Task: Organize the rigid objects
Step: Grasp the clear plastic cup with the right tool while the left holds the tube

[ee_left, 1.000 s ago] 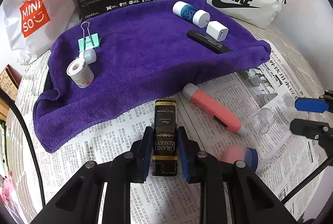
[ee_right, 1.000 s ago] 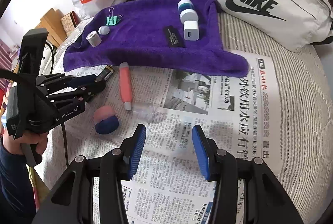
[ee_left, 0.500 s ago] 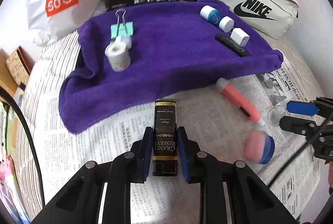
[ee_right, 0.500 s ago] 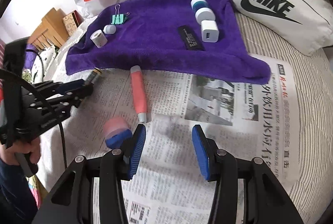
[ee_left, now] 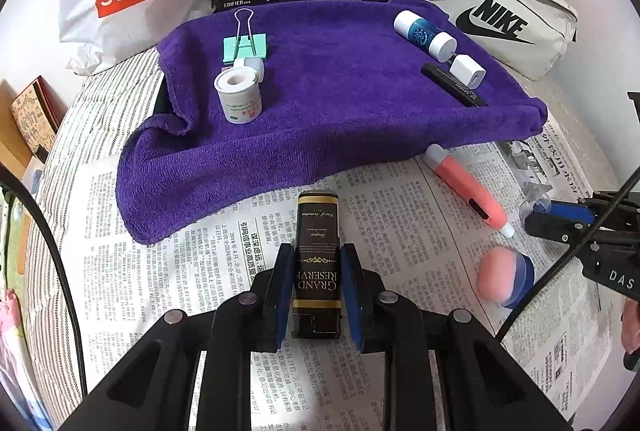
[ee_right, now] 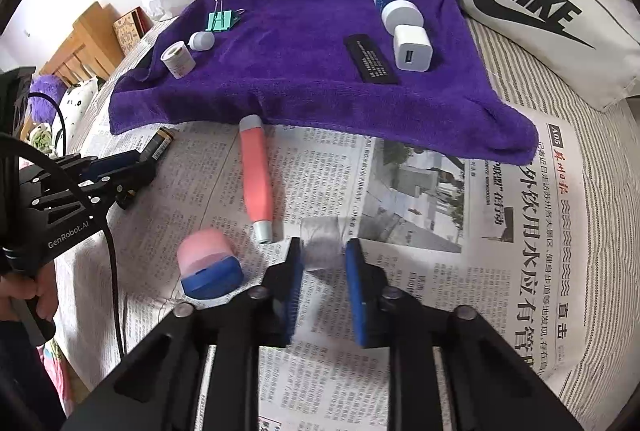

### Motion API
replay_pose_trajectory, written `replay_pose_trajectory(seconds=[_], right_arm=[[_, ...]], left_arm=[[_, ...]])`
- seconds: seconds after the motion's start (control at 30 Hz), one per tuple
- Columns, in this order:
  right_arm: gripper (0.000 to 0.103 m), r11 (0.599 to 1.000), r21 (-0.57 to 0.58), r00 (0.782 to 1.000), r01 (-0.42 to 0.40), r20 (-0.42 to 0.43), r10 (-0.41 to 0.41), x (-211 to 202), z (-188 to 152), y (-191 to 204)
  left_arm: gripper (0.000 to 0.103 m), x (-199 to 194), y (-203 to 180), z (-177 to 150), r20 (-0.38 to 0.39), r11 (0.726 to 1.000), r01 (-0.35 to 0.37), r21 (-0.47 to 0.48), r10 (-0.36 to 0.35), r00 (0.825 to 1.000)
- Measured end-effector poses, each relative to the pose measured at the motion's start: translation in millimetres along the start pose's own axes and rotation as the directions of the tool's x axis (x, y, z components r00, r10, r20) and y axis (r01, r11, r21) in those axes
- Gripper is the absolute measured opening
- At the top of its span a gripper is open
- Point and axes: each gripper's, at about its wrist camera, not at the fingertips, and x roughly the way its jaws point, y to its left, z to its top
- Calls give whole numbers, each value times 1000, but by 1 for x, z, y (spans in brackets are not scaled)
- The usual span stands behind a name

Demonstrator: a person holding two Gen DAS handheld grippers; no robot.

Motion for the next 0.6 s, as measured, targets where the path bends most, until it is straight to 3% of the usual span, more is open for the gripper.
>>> replay_pose_trajectory(seconds=[0.6], right_arm=[[20,1000,-23,1000,-4,14,4,6,9,-2]], left_arm=[[23,3,-7,2,-18,999,-30,29,30,999]])
